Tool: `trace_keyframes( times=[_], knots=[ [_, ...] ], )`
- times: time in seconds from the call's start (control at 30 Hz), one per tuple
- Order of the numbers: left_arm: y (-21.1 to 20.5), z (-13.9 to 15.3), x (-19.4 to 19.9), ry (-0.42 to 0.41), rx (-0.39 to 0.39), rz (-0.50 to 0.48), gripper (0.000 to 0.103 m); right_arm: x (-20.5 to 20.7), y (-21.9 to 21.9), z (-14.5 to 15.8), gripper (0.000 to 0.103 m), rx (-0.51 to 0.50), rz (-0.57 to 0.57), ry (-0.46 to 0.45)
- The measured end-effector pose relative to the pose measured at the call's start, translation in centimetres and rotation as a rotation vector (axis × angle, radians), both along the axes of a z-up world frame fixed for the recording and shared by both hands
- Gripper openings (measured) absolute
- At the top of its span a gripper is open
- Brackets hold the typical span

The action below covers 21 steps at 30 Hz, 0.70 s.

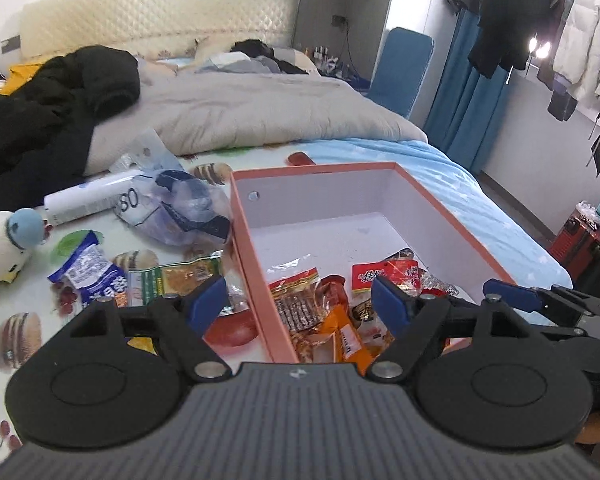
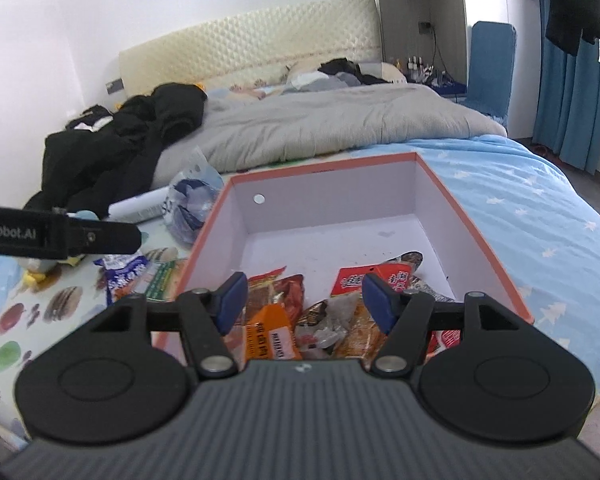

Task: Organize snacks
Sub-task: 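Withdraw both open tools from the pink box toward the remaining snacks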

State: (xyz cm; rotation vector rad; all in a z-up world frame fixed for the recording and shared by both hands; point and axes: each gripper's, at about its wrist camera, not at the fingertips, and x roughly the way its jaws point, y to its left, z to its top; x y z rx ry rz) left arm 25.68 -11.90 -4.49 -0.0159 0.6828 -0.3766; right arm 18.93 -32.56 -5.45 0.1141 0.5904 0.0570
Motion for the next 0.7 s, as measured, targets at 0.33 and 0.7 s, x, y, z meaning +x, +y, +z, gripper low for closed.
trace_keyframes(
  times=[0.33,0.7],
  knots=[
    [3.7,0.5,-4.6,-0.081,-0.035,0.064,0.083,-3.1,2.1,0.5,0.066,-0.012,-0.003,-0.064],
    [7.6,-0.9,-9.3,-0.094,-0.008,0.134,0.083,-7.0,5.8,-0.6,0.066,-0.01,0.022,-0.099]
  ],
)
